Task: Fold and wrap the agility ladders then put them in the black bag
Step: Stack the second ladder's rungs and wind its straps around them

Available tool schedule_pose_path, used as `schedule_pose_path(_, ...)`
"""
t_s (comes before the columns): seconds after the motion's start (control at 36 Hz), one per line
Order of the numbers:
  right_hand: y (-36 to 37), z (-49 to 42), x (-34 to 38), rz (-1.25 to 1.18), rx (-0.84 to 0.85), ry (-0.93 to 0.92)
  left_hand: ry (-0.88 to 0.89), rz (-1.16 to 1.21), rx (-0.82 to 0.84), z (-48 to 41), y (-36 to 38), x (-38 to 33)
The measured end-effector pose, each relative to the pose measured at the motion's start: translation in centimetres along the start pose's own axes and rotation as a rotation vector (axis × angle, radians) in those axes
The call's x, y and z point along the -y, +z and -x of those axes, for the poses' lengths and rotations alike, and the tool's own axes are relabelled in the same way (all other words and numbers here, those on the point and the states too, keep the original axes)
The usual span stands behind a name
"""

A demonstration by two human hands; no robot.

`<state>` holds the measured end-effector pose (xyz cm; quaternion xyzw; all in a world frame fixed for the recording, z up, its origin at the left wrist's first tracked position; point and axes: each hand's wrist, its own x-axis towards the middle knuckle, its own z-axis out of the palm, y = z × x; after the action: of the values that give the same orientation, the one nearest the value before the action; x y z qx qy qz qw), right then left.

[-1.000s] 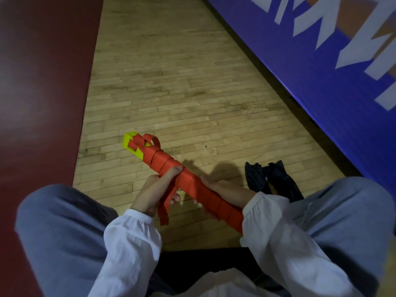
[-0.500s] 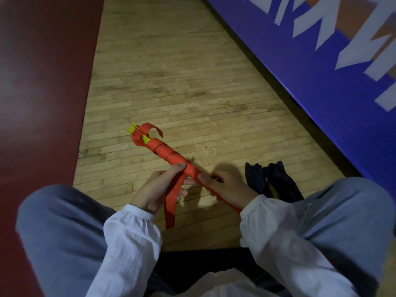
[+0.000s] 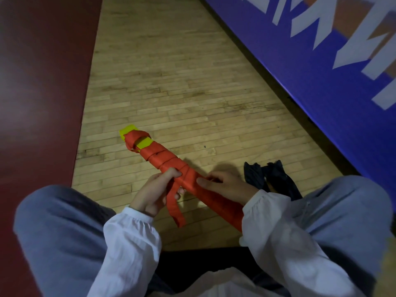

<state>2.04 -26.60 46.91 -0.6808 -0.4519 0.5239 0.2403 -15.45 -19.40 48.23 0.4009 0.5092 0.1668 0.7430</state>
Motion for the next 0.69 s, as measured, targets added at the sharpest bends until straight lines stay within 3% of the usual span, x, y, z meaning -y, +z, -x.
schedule_pose_path(0.17,0.1,-0.2,0.4,-0.086,0.02,-0.1,-0.024,0.072,0.065,0.1,0.2,-0.1)
schedule_pose_path(0.42,1.0,-1.4,1.7,0.068,0.058,-0.172,-0.029,0.081,0.099,0.2,-0.2,-0.2)
schedule_pose_path(0.69,1.6,-1.7,1.8,0.102,-0.097,-0.25,-0.057,0.119,0.089,-0.2,-0.8,-0.8)
